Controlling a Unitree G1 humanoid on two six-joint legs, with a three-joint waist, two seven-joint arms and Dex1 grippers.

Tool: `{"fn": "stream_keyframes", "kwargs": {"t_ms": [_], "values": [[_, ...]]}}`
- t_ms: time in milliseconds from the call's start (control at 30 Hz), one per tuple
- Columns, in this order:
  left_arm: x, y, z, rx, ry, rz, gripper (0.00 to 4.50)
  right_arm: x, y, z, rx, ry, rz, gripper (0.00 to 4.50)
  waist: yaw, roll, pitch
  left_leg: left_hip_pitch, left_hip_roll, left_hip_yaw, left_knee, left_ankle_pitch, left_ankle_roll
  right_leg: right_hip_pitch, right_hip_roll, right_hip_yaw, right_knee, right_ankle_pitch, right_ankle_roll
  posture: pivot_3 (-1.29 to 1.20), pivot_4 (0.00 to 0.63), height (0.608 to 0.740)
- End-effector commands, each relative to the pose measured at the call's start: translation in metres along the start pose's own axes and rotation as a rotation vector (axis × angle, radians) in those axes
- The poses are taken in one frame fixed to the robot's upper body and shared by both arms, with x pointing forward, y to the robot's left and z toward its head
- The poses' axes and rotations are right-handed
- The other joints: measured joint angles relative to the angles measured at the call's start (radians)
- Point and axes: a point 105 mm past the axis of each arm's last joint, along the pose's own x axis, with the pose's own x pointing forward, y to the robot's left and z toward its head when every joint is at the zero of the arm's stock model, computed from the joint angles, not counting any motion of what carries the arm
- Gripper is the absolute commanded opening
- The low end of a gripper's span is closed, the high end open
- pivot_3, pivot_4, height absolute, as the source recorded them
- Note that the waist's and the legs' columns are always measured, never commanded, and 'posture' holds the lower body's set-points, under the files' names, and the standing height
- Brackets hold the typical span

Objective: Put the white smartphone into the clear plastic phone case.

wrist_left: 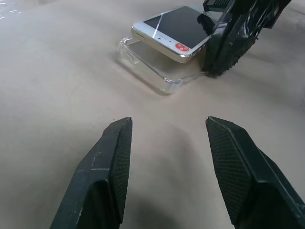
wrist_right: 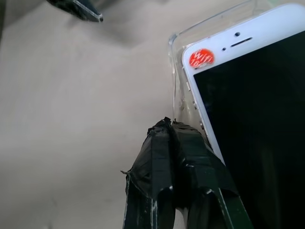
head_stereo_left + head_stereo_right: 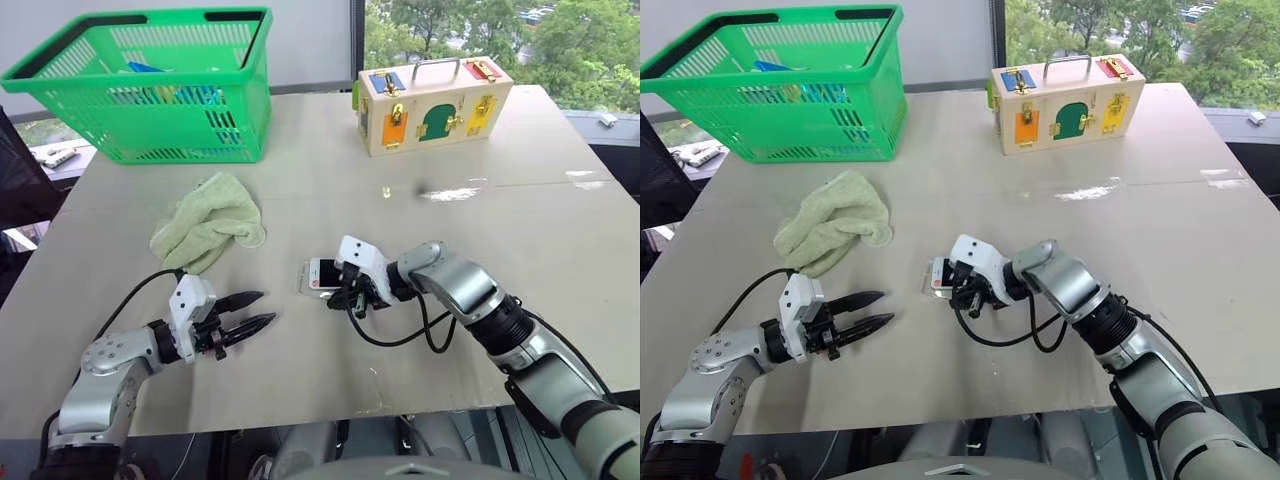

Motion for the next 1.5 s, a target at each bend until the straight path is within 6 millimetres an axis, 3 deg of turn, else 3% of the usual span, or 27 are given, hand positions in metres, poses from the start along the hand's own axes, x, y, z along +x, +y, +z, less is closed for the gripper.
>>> {"fn": "stream_keyframes", "kwargs": {"t_ms": [33,300,433,667,933,1167,1300,1500], "values": [[-0.004,0.003,0.01,0.034,-0.035,0.018,2.5,-0.017,0.008,0.031,-0.024,-0.167,0.027,0.0,0.0,0.0,0.001,-0.001,0.0,0.0,0.0,0.0,0.0,-0.001,0.0,0.0,0.0,0.0,0.0,0.0,0.15,0.74],[-0.003,0.002,0.009,0.03,-0.045,0.02,2.5,-0.051,0.021,0.063,-0.034,-0.325,0.058,0.0,0.0,0.0,0.001,-0.002,0.0,0.0,0.0,0.0,0.0,-0.002,0.0,0.0,0.0,0.0,0.0,0.0,0.15,0.74],[-0.001,0.004,0.01,0.031,-0.051,0.018,2.5,-0.056,0.007,0.066,-0.069,-0.326,-0.049,0.0,0.0,0.001,0.002,-0.002,0.0,0.0,0.0,0.0,0.0,-0.002,-0.001,0.0,0.0,0.0,0.0,0.0,0.15,0.74],[0.001,0.004,0.01,0.033,-0.057,0.011,2.5,-0.051,-0.033,0.049,-0.166,-0.208,-0.281,0.0,0.0,0.0,0.002,-0.002,0.0,0.0,0.0,0.0,0.0,-0.002,-0.001,0.0,0.0,0.0,0.0,0.0,0.15,0.74],[0.001,0.003,0.01,0.033,-0.063,0.012,2.5,-0.052,-0.054,0.043,-0.238,-0.158,-0.358,0.0,0.0,0.0,0.002,-0.002,0.0,0.0,0.0,0.0,0.0,-0.002,-0.001,0.0,0.0,0.0,0.0,0.0,0.15,0.74],[-0.005,-0.001,0.012,0.013,-0.071,-0.024,2.5,-0.051,-0.061,0.034,-0.275,-0.08,-0.342,0.0,-0.001,0.0,0.002,-0.002,0.0,0.0,0.0,0.0,0.0,-0.002,0.0,0.0,0.0,0.0,0.0,0.0,0.15,0.74],[-0.004,0.006,0.016,0.026,-0.07,-0.008,2.5,-0.046,-0.064,0.026,-0.284,-0.028,-0.318,0.0,-0.001,0.0,0.002,-0.002,0.0,0.0,0.0,0.0,0.0,-0.002,0.0,0.0,0.0,0.0,0.0,0.0,0.15,0.74],[-0.002,0.007,0.019,0.039,-0.073,0.005,2.5,-0.042,-0.059,0.02,-0.298,0.02,-0.267,0.0,-0.001,0.0,0.002,-0.002,0.0,0.0,0.0,0.0,0.0,-0.002,0.0,0.0,0.0,0.0,0.0,0.0,0.15,0.74]]}}
